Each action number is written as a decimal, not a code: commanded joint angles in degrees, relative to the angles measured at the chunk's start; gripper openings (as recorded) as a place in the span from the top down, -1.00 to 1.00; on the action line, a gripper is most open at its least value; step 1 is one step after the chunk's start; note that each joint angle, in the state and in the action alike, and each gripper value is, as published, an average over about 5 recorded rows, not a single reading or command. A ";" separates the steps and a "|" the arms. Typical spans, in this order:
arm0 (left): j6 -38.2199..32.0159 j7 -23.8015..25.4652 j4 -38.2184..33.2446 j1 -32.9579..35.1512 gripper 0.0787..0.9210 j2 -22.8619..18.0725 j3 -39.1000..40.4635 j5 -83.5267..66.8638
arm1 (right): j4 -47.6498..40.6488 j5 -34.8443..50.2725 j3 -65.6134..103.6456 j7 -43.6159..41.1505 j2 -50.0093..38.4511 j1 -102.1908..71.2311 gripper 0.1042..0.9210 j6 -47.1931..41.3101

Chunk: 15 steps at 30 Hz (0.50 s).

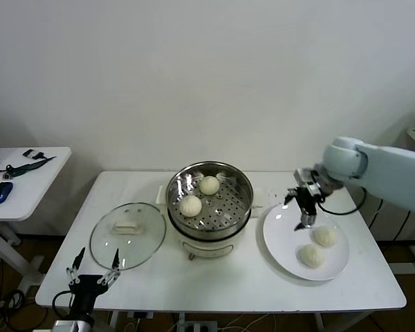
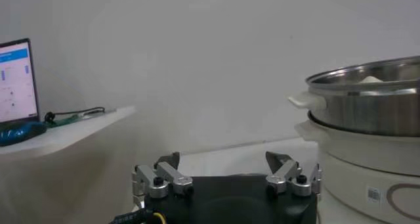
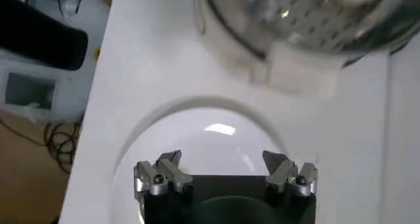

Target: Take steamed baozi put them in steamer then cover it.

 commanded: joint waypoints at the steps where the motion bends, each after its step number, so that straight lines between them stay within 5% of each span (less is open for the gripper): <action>1: 0.09 0.02 -0.39 0.52 -0.77 -0.13 -0.37 0.30 | -0.60 -10.18 7.81 0.35 -7.53 -15.19 -0.76 0.91; 15: -0.12 -0.69 0.60 1.23 -0.77 -0.37 -1.78 0.11 | -9.99 -12.95 16.56 0.20 -1.54 -24.97 -0.76 2.12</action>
